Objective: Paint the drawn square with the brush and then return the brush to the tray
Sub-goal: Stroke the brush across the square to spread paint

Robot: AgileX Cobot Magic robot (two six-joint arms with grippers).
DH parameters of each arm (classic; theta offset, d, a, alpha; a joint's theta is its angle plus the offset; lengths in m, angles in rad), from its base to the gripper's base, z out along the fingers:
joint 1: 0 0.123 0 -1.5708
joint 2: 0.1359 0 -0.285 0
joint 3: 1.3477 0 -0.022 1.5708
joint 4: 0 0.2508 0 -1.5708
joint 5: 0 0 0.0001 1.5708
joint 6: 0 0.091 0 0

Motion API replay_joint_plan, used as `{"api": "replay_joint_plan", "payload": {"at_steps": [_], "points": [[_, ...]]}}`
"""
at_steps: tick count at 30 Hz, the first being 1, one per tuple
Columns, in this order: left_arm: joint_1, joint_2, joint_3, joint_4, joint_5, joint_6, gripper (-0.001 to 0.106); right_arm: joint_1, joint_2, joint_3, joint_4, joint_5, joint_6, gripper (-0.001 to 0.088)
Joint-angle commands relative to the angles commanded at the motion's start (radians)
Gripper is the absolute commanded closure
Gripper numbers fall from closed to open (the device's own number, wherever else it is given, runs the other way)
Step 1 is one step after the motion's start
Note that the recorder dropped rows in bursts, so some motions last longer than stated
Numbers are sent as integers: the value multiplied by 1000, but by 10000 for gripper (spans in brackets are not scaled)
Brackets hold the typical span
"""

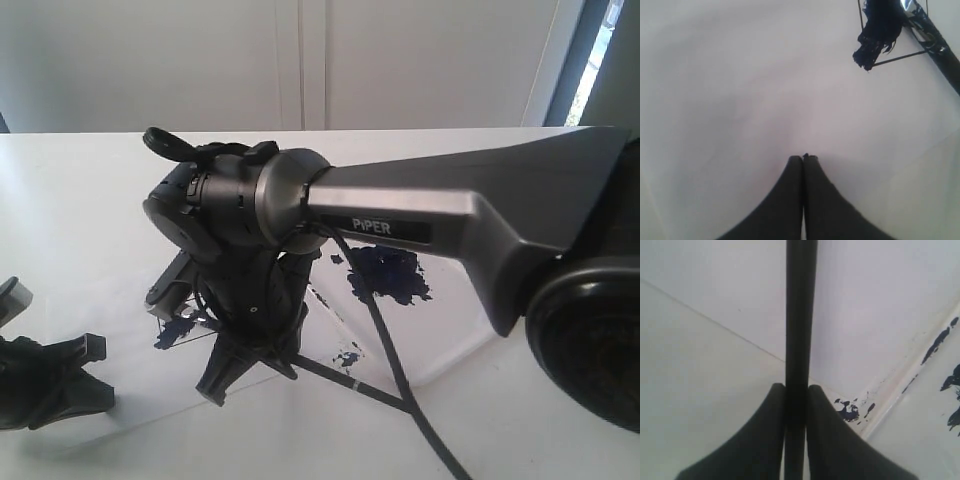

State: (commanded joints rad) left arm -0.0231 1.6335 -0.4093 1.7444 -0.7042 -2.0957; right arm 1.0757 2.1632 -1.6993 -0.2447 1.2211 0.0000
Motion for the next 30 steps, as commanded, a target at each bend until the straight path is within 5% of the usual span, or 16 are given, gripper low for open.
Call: {"api": "replay_joint_plan", "payload": {"at_steps": [14,30], "points": [[0,0,0,0,15,-15,1053,-2,-19,8,-26,0,8,868],[0,0,0,0,17,-15,1053,-40,-143,140,-2,0,0,868]]}}
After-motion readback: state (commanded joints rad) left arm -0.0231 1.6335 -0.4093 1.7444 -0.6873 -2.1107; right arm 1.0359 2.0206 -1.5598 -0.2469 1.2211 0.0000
